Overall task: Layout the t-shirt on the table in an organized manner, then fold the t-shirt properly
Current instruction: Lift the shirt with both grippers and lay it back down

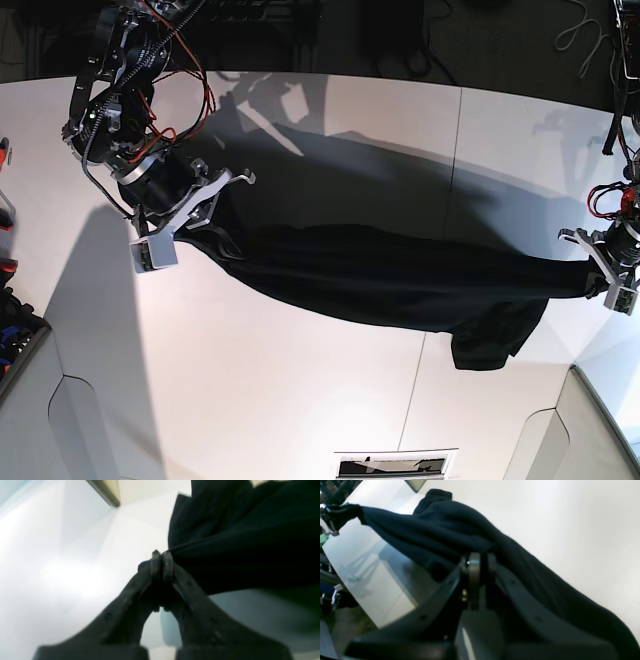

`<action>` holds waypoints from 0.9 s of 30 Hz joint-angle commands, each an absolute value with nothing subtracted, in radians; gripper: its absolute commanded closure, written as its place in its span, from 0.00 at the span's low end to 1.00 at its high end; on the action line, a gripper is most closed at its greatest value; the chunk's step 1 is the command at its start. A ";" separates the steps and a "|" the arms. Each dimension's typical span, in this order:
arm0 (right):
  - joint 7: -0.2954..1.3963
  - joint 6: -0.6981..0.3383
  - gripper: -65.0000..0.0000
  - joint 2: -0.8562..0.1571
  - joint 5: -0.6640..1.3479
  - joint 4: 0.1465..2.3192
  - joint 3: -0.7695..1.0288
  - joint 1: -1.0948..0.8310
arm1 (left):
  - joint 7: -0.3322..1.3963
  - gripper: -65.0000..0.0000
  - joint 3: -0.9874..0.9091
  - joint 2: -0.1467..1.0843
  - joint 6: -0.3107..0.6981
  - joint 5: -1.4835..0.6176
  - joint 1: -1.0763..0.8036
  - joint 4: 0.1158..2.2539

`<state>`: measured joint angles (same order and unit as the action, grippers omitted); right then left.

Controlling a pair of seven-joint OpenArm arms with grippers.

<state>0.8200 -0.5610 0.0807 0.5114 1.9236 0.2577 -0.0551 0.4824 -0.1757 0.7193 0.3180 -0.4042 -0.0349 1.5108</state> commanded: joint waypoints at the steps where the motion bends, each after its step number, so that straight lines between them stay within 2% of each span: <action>1: 0.780 -0.545 0.75 0.074 0.509 1.940 0.265 -0.042 | 0.476 1.00 -0.196 0.742 0.285 -0.382 -0.017 1.514; 4: 0.756 -0.542 0.48 0.074 0.466 1.940 0.265 -0.042 | 0.476 0.98 -0.196 0.729 0.285 -0.382 -0.017 1.505; 6: 0.755 -0.542 0.39 0.074 0.459 1.940 0.268 -0.041 | 0.476 0.83 -0.196 0.729 0.285 -0.382 -0.017 1.502; 8: 0.754 -0.542 0.39 0.066 0.460 1.946 0.277 -0.041 | 0.476 0.71 -0.196 0.729 0.286 -0.382 -0.017 1.501; 10: 0.752 -0.542 0.39 0.057 0.459 1.955 0.301 -0.041 | 0.476 0.65 -0.196 0.729 0.321 -0.382 -0.017 1.501; 16: 0.741 -0.500 0.39 0.041 0.459 1.955 0.409 -0.040 | 0.511 0.65 -0.196 0.729 0.329 -0.417 -0.017 1.502; 22: 0.712 -0.493 0.39 0.041 0.428 1.869 0.429 -0.041 | 0.609 0.65 -0.196 0.728 0.445 -0.670 -0.017 1.502; 27: 0.625 -0.493 0.39 0.041 0.371 1.722 0.430 -0.038 | 0.660 0.65 -0.196 0.721 0.545 -0.753 -0.023 1.515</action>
<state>0.6498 -0.4866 0.0448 0.3584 1.7031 0.4301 -0.0521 0.6788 -0.1837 0.7006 0.5339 -0.7387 -0.0360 1.4960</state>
